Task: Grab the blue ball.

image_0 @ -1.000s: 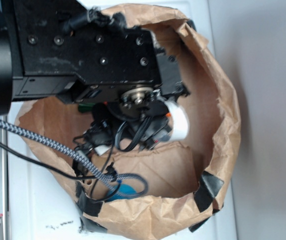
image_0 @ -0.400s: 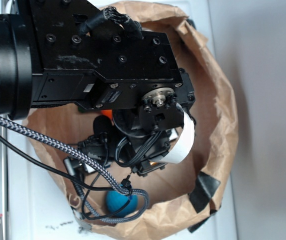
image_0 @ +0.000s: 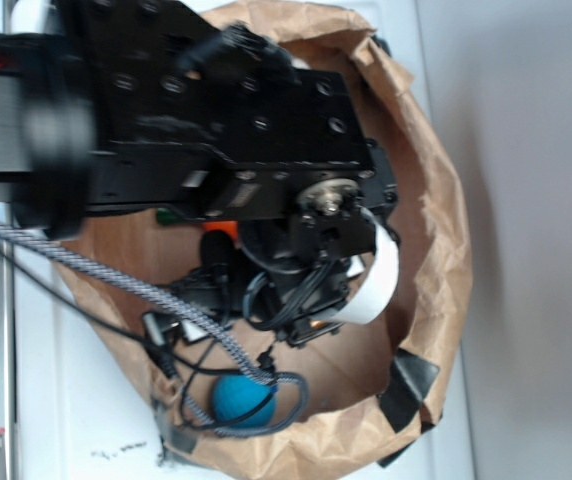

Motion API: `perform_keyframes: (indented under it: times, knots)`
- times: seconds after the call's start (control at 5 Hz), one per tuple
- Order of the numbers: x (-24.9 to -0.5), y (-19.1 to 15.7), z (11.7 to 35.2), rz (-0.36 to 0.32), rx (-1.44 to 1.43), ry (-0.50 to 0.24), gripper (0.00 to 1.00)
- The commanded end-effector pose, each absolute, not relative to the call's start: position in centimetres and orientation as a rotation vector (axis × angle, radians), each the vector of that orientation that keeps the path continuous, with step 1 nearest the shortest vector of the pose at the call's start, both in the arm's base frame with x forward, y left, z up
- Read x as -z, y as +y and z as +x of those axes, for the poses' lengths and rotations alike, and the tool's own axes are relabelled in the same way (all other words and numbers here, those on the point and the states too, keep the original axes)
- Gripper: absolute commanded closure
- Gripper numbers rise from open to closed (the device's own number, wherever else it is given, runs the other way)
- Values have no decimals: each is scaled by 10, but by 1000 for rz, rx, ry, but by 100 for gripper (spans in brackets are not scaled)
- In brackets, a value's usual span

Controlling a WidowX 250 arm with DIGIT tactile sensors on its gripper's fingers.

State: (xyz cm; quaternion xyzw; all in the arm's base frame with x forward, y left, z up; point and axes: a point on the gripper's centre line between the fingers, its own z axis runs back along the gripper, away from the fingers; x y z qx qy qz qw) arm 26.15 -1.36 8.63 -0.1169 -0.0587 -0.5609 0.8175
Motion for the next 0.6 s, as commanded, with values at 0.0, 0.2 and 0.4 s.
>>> perform_keyframes:
  times: [0.0,0.2,0.4]
  knots:
    - [-92,-14,276,-193,1342,-235,0]
    - [-85,-29,265,-204,1440,-261,0]
    - [-73,-45,259,-227,1523,-273,0]
